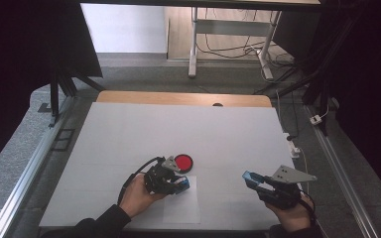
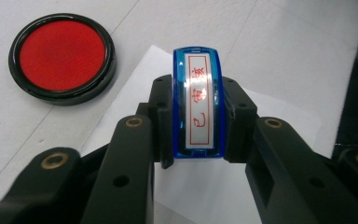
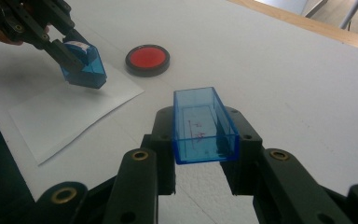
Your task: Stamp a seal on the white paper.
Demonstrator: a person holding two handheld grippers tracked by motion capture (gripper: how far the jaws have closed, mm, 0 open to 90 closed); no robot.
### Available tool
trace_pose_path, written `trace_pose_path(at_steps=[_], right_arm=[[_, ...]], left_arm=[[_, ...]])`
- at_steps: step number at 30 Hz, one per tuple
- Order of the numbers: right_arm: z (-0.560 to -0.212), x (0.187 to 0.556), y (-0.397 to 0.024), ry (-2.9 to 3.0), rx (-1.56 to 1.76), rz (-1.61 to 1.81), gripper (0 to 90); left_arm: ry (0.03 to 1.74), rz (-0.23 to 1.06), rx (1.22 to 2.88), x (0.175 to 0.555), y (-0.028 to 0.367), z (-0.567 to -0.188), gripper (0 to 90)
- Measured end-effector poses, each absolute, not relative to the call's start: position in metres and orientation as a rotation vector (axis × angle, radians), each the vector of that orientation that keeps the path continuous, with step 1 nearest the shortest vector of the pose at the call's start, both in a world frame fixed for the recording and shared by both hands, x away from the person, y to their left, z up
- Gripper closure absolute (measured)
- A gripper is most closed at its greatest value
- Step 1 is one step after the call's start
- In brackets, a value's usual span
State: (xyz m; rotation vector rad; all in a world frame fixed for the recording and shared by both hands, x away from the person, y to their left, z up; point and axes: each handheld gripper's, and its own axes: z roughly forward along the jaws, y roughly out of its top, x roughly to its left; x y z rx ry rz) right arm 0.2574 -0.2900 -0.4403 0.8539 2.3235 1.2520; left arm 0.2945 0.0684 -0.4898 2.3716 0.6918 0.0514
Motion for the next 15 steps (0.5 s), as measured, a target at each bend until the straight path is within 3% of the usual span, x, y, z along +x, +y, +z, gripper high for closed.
trace_pose_path(at_steps=[15], right_arm=[[-0.44, 0.258, -0.29, 2.324, 0.856, 1.253, 69.0]], left_arm=[[0.711, 0.053, 2.399, 0.299, 0.065, -0.502, 69.5]])
